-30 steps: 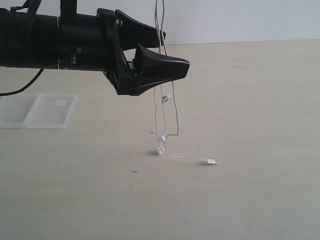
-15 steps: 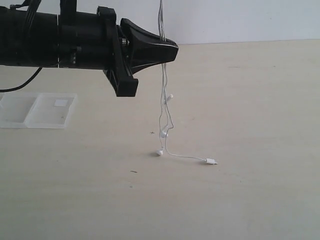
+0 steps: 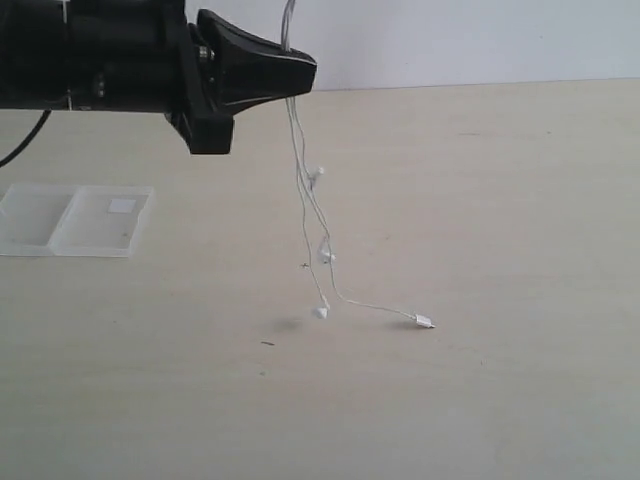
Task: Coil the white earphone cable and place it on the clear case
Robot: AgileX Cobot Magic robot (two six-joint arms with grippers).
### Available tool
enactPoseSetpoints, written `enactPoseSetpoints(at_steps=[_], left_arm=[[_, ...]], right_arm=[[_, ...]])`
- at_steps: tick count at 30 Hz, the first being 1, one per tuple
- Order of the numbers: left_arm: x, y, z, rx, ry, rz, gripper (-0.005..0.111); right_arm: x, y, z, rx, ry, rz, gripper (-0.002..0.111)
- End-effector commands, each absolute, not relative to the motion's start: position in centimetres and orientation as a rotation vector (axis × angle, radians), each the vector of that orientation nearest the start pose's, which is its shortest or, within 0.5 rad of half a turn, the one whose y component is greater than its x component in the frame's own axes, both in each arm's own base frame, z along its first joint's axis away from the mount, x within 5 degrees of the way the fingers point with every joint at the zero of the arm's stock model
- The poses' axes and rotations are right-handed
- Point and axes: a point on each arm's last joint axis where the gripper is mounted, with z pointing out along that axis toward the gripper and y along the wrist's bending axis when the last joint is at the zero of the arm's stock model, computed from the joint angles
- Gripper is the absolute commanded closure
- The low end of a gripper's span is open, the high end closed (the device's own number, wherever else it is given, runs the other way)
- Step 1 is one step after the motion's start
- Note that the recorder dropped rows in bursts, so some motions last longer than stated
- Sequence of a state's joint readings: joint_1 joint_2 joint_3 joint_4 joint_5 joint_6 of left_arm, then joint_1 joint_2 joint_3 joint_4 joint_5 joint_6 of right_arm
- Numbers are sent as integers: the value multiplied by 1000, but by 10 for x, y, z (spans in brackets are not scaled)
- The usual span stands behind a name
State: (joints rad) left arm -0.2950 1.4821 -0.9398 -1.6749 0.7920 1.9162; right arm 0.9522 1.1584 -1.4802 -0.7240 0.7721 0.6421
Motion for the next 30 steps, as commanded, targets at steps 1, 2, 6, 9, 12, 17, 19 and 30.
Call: enactPoseSetpoints(at_steps=[1, 2, 6, 9, 12, 17, 19, 30], left_arm=[[272, -141, 307, 937, 1632, -847, 107], [271, -140, 308, 944, 1632, -839, 107], [265, -134, 316, 939, 1636, -826, 107], [261, -130, 324, 924, 1625, -809, 107], [256, -128, 330, 935, 1612, -784, 107], [253, -124, 333, 919, 1659, -727, 107], [251, -122, 333, 928, 1679, -704, 107], [238, -103, 350, 854, 1714, -658, 107]], right_arm=[[163, 146, 492, -374, 1833, 222, 108], [163, 145, 491, -372, 1845, 221, 108], [162, 146, 489, -389, 1866, 222, 108], [164, 151, 483, -425, 1901, 199, 108], [171, 159, 475, -481, 1927, 135, 108], [179, 173, 463, -527, 1965, 115, 108], [182, 177, 460, -549, 1968, 106, 108], [187, 185, 413, -570, 1964, 182, 108]])
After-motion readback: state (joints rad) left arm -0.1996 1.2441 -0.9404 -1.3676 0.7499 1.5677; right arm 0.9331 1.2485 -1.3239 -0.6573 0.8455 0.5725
